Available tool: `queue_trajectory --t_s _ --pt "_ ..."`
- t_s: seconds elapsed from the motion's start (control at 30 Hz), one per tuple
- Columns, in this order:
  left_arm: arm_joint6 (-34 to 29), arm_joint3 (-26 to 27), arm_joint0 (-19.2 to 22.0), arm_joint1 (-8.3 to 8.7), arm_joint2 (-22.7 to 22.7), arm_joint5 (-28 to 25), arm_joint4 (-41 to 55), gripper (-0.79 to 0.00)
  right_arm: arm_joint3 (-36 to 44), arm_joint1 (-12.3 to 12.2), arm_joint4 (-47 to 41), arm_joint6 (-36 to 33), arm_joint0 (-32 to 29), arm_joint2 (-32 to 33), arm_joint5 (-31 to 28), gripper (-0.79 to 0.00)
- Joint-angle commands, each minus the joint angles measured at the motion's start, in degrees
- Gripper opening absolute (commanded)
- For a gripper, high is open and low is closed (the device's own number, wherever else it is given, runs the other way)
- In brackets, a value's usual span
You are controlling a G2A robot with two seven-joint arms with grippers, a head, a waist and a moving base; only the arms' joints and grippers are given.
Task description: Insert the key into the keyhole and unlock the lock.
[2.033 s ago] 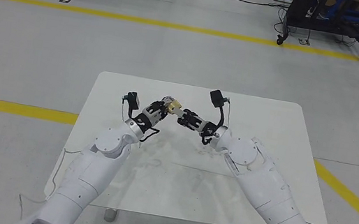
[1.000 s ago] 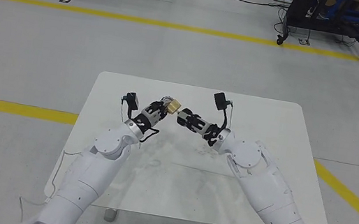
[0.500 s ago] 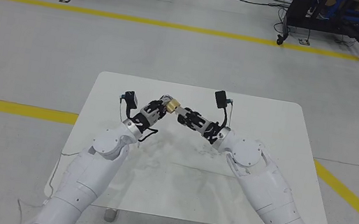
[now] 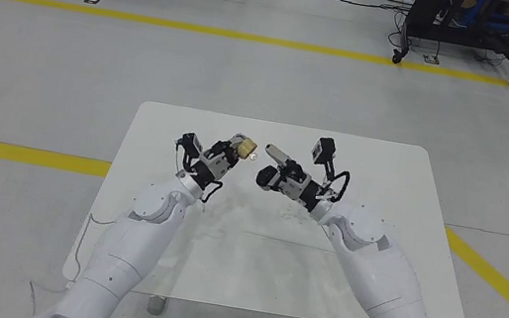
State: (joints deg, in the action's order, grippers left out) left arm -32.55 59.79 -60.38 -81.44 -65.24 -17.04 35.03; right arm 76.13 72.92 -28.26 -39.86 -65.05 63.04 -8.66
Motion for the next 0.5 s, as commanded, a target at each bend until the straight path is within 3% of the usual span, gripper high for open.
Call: queue_trajectory --t_s 0.0,0.2,0.47 --pt "-1.3 -1.4 0.7 -0.42 0.7 -0.5 2.0 -0.785 -0.5 0.0 -4.0 -3.5 -0.2 0.5 1.4 -0.665" --pt "-3.8 -4.5 2.1 -1.07 1.9 -1.9 3.3 -0.785 -1.9 -0.1 -8.6 -9.2 0.4 0.6 5.8 -0.68" --pt "-6.5 -5.9 2.5 -1.1 1.1 -3.1 4.2 -0.785 -3.9 0.1 -8.6 -9.6 1.7 -0.2 9.3 -0.717"
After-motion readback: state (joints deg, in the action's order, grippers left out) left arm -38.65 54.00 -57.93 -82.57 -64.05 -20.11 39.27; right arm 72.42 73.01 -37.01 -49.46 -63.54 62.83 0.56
